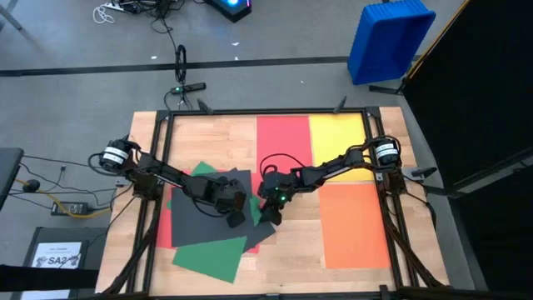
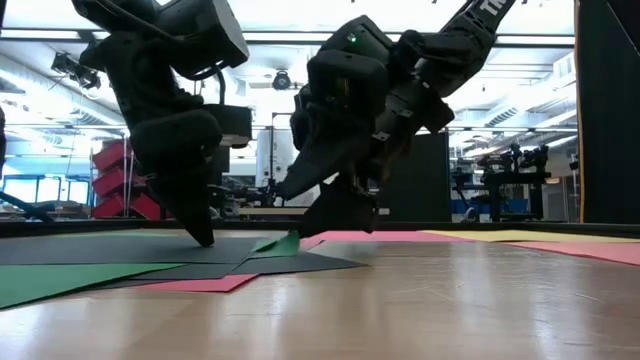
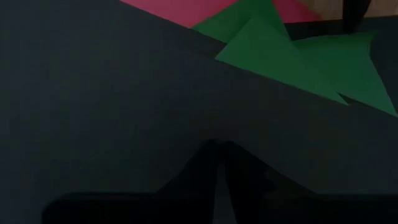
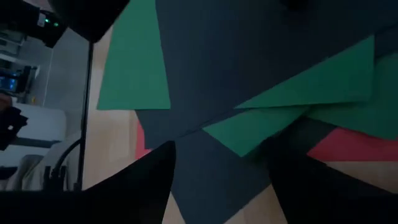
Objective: Organize paper
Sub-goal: Move the pink colored paper to the top left of the table
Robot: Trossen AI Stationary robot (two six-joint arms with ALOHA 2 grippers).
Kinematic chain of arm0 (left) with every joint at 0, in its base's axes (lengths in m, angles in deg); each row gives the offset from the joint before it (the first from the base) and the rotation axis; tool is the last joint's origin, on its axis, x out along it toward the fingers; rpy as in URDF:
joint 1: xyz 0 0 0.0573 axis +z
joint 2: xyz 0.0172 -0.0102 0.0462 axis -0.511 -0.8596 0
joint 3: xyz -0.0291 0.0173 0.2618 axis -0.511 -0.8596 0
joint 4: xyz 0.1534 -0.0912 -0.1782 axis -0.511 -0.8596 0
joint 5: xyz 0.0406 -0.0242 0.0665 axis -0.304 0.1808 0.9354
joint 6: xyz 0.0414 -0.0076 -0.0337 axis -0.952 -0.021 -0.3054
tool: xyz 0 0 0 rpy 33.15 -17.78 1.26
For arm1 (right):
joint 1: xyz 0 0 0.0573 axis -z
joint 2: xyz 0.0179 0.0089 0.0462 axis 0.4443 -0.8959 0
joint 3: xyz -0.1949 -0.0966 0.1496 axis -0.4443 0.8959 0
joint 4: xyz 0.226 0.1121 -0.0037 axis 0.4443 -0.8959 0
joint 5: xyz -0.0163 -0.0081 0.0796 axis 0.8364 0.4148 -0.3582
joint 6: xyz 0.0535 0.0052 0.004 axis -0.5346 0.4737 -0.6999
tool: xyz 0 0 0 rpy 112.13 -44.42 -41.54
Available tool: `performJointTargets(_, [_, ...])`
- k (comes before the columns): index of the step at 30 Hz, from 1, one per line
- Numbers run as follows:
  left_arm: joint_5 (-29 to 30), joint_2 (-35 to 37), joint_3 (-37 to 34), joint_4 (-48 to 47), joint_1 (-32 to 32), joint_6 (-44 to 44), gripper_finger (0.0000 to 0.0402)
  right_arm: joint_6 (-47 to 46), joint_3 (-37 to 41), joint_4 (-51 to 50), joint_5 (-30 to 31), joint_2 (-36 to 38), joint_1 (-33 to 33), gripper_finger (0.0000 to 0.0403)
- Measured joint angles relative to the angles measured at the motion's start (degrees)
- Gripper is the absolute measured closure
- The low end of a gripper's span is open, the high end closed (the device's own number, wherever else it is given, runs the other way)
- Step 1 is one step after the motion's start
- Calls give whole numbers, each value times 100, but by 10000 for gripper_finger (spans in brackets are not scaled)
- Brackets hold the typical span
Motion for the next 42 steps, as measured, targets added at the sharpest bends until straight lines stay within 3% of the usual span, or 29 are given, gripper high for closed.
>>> performJointTargets(9, [0,9,5,-282,-175,127,385,92,-2,49,-51,24,226,192])
performJointTargets(16, [-22,7,3,-273,-175,212,385,63,-4,-455,-76,33,273,187])
performJointTargets(30, [8,-2,-6,-158,-180,383,385,-393,-9,-481,12,39,-427,181])
performJointTargets(42, [7,-13,-13,77,-180,523,385,-700,-13,-447,-41,-59,-272,179])
